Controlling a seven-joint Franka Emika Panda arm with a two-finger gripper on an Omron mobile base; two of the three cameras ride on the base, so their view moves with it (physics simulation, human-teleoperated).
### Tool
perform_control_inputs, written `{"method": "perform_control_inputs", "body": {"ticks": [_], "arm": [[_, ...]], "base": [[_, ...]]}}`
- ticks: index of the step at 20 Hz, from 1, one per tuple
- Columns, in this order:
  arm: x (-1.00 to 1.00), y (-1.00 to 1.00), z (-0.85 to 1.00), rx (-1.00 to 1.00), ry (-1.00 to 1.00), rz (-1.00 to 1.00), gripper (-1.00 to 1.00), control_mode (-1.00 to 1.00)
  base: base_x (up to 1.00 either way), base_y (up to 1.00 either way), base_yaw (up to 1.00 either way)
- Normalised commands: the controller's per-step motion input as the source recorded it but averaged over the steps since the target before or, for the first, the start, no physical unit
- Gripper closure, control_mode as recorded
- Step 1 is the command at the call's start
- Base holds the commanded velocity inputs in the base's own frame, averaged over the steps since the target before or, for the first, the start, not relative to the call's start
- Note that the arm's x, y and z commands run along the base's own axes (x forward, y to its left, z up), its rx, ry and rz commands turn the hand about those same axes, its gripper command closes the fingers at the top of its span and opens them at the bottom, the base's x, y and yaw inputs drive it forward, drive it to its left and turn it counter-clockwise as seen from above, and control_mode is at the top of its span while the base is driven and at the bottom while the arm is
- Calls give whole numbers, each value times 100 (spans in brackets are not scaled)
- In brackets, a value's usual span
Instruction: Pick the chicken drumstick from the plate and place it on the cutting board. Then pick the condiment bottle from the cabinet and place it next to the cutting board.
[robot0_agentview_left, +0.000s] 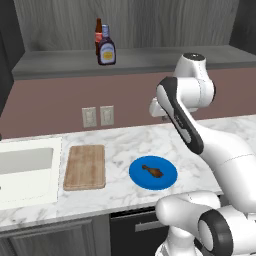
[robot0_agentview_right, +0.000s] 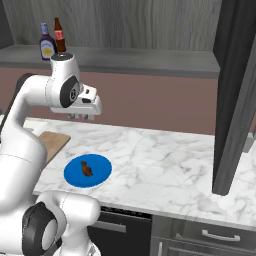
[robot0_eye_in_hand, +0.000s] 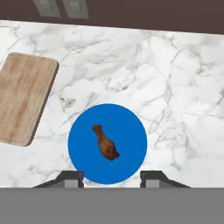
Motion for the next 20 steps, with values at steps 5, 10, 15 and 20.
{"method": "perform_control_inputs", "body": {"ticks": [5, 10, 15, 20], "arm": [[-10, 0, -6, 0, 1, 4, -100, -100], [-21, 0, -14, 0, 1, 6, -100, -100], [-20, 0, -14, 0, 1, 6, -100, -100], [-18, 0, -11, 0, 1, 7, -100, -100]], "base": [[0, 0, 0], [0, 0, 0], [0, 0, 0], [0, 0, 0]]}}
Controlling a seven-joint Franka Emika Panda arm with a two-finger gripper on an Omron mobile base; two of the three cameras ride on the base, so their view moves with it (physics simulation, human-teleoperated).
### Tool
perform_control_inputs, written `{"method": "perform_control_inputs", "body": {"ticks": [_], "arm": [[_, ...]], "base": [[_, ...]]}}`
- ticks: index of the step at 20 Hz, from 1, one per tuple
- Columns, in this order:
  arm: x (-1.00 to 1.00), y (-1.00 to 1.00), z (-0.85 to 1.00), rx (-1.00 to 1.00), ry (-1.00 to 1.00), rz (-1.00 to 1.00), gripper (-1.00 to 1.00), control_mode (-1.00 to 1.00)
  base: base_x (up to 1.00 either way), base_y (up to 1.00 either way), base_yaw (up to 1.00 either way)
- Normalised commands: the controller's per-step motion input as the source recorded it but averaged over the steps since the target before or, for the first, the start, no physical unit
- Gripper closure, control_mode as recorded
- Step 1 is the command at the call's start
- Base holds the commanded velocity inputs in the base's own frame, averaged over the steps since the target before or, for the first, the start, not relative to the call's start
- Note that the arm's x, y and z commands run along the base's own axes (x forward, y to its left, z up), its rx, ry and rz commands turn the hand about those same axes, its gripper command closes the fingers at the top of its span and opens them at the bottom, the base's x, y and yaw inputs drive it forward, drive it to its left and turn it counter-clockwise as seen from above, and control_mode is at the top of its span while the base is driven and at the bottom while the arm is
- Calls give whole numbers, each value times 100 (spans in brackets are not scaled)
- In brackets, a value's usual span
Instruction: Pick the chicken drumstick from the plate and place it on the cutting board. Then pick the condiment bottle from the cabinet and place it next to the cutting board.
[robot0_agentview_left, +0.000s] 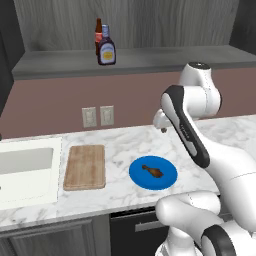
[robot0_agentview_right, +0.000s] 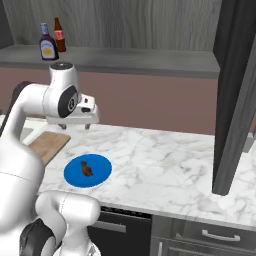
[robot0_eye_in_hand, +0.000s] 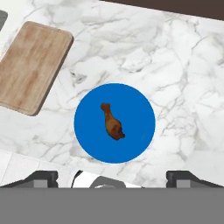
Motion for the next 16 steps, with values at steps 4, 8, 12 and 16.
{"method": "perform_control_inputs", "body": {"ticks": [4, 8, 12, 16], "arm": [[-12, 0, -14, 0, 3, 7, -100, -100], [-5, 1, -19, -1, 5, 7, -100, -100], [-1, 5, -29, -2, 6, 6, -100, -100], [0, 8, -32, -3, 5, 6, -100, -100]], "base": [[0, 0, 0], [0, 0, 0], [0, 0, 0], [0, 0, 0]]}}
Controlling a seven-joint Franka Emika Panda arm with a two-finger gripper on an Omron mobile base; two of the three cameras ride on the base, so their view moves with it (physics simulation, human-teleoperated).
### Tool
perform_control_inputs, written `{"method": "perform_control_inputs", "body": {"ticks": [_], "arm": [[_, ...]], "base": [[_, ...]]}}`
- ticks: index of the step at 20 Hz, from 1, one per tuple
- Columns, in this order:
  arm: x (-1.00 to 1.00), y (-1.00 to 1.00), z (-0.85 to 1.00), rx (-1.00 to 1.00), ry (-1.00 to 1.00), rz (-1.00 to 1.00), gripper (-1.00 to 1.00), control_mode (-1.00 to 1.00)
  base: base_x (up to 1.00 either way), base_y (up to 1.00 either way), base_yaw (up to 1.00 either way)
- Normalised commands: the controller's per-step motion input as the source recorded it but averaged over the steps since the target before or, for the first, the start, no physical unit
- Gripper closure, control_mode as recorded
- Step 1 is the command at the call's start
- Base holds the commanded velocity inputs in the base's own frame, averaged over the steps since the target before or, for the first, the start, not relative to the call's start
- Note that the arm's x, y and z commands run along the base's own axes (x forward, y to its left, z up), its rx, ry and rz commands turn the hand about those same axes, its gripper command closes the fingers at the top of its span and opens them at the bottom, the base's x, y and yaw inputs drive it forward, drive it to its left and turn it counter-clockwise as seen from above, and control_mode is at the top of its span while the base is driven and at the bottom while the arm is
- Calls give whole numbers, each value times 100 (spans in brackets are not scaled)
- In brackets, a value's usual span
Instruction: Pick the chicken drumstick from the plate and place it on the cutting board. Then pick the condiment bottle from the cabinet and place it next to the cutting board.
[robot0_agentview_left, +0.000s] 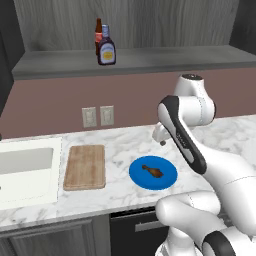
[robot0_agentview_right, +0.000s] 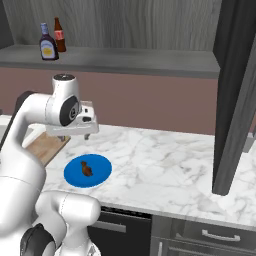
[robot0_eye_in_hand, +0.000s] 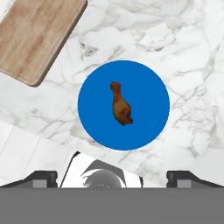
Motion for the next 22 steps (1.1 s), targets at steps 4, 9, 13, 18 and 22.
{"method": "perform_control_inputs", "body": {"ticks": [4, 9, 13, 18, 22], "arm": [[0, 7, -33, -2, 5, 6, -100, -100], [0, 7, -33, -1, 4, 6, -100, -100], [0, 6, -30, 0, 1, 7, -100, -100], [0, 10, -29, 0, 0, 7, -100, -100], [0, 8, -30, 0, 0, 7, -100, -100]], "base": [[0, 0, 0], [0, 0, 0], [0, 0, 0], [0, 0, 0], [0, 0, 0]]}}
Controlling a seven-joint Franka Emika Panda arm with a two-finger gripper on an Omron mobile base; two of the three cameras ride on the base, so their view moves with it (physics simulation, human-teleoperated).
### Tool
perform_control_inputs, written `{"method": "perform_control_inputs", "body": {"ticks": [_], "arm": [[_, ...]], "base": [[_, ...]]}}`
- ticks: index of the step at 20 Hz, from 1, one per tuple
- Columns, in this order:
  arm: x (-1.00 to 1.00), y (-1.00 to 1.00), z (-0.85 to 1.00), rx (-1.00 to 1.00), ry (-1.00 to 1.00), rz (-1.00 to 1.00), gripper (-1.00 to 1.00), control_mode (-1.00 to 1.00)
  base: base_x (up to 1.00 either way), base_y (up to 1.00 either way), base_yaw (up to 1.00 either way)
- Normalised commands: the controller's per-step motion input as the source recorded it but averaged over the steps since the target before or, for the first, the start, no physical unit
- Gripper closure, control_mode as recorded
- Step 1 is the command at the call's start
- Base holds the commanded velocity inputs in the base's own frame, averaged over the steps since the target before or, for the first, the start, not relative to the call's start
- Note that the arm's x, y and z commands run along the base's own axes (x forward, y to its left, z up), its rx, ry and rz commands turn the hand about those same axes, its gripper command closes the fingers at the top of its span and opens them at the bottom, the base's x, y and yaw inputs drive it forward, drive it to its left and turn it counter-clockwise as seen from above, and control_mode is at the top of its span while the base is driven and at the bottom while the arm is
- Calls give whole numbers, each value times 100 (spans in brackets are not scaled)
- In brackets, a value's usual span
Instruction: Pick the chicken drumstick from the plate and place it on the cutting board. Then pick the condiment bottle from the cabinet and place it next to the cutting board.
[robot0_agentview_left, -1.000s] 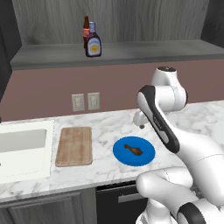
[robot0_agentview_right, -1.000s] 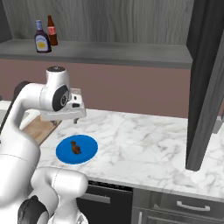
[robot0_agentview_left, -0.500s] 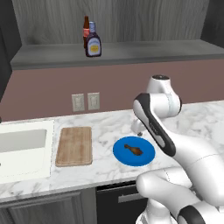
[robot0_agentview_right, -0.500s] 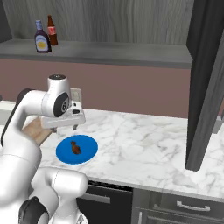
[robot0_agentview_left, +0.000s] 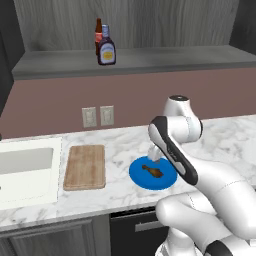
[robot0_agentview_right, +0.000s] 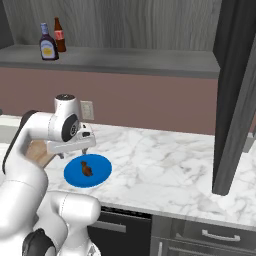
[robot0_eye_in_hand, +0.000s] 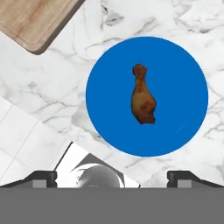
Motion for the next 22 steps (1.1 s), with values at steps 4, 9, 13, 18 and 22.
{"method": "perform_control_inputs", "body": {"ticks": [4, 9, 13, 18, 22], "arm": [[0, 4, -29, 0, 0, 4, -100, -100], [5, 0, -29, 0, 0, 1, -100, -100], [12, 3, -30, 0, 0, 0, -100, -100], [21, 1, -15, 0, 0, 0, -100, -100], [27, 0, -9, 0, 0, 0, -100, -100]], "base": [[0, 0, 0], [0, 0, 0], [0, 0, 0], [0, 0, 0], [0, 0, 0]]}}
